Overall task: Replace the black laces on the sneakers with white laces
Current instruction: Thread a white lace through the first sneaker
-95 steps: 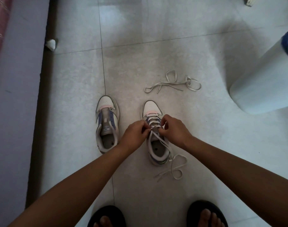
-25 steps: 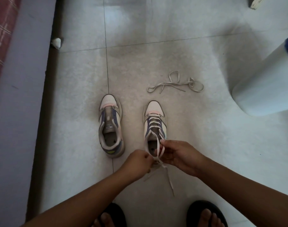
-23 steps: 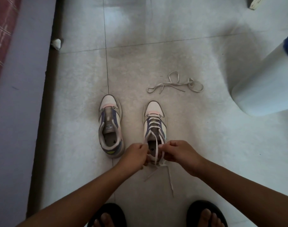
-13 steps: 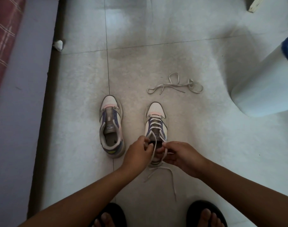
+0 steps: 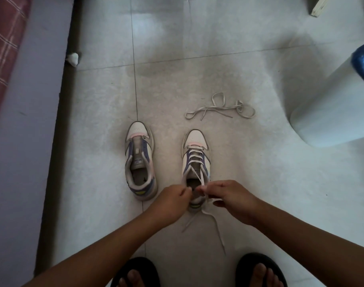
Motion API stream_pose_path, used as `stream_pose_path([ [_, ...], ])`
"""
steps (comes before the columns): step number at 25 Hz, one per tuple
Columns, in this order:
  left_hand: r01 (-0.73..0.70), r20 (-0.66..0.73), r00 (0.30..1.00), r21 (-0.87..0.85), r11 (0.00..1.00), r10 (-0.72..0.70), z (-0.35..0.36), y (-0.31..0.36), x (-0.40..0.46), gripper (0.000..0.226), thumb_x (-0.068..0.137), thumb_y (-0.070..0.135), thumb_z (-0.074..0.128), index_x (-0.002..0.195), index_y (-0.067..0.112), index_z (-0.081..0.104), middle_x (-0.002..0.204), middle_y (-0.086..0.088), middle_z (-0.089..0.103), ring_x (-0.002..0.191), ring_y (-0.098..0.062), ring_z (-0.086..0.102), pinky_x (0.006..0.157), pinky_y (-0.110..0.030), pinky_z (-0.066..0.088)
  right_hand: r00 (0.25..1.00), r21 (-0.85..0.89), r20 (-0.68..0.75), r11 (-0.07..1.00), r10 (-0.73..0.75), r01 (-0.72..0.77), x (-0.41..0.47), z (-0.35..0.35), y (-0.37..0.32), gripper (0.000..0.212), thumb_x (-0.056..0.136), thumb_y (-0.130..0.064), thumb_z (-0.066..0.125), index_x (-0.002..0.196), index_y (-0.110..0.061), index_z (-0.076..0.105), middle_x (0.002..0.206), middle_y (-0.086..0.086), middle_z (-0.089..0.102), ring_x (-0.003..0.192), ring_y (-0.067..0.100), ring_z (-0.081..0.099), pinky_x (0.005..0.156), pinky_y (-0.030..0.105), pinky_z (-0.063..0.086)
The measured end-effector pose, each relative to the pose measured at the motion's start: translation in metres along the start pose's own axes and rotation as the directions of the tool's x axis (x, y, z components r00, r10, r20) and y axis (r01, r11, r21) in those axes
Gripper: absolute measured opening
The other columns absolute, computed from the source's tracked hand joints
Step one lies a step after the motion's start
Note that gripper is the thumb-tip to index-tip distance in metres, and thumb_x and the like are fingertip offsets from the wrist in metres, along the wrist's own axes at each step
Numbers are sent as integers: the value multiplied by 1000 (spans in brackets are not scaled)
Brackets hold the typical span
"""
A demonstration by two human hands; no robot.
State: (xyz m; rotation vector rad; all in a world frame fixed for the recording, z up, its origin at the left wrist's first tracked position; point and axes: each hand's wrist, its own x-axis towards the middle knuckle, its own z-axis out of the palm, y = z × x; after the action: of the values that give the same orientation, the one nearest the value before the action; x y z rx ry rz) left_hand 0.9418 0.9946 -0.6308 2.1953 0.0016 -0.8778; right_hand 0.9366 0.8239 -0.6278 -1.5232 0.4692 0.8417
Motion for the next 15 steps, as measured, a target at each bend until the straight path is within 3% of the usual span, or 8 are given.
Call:
stream_pose_path([
  [1, 47, -19, 999, -65, 997, -48, -3, 2, 2, 37, 98, 30, 38, 91, 5, 65, 85, -13, 64, 75, -21, 57, 69, -34, 45, 994, -215, -15, 971, -107, 102, -3, 0, 0, 15, 88, -24, 62, 92, -18, 76, 89, -5, 72, 84, 11, 63, 72, 25, 44],
  [3, 91, 51, 995, -214, 973, -82, -4, 8, 4, 41, 98, 34, 40, 92, 4, 67, 87, -14, 66, 78, -20, 58, 70, -31, 46, 948, -521, 80, 798, -308, 303, -7, 4, 1, 14, 88, -22, 63, 90, -18, 76, 87, -3, 66, 85, 11, 61, 77, 26, 44],
  [5, 155, 110, 986, -367, 917, -123, 0, 13, 2, 32, 96, 29, 48, 91, 4, 68, 93, -19, 69, 79, -19, 60, 69, -27, 47, 923, -555, 135, 744, -361, 373, -13, 6, -2, 13, 88, -23, 63, 89, -21, 76, 87, -3, 64, 85, 10, 60, 77, 22, 43],
  [7, 233, 91, 972, -511, 827, -218, -5, 17, 3, 26, 95, 20, 49, 82, 7, 67, 88, -19, 69, 75, -20, 63, 69, -27, 48, 932, -429, 48, 835, -359, 344, -18, -3, -9, 14, 87, -23, 64, 82, -29, 75, 82, -6, 68, 79, 7, 63, 72, 16, 45],
  [10, 272, 89, 945, -749, 604, -315, -31, 17, 9, 32, 95, 15, 45, 68, 7, 59, 66, -9, 66, 69, -21, 62, 70, -30, 49, 950, -228, -117, 939, -290, 258, -17, -36, -18, 14, 86, -18, 65, 87, -29, 74, 73, -4, 72, 66, 9, 65, 67, 14, 50],
  [13, 184, 47, 951, -881, 436, -307, -68, 15, 17, 36, 98, 21, 42, 63, 11, 48, 56, -3, 59, 67, -21, 62, 68, -31, 47, 985, -334, -148, 942, -89, 35, -12, -80, -23, 11, 84, -15, 67, 94, -16, 72, 61, 6, 61, 56, 14, 56, 63, 25, 49],
  [15, 108, -9, 965, -899, 425, -263, -90, 15, 19, 38, 98, 24, 41, 62, 12, 45, 51, -1, 55, 57, -18, 64, 67, -30, 48, 994, -389, -102, 918, 35, -72, -13, -105, -30, 14, 84, -16, 68, 87, -4, 74, 53, 5, 50, 50, 14, 48, 60, 26, 50],
])
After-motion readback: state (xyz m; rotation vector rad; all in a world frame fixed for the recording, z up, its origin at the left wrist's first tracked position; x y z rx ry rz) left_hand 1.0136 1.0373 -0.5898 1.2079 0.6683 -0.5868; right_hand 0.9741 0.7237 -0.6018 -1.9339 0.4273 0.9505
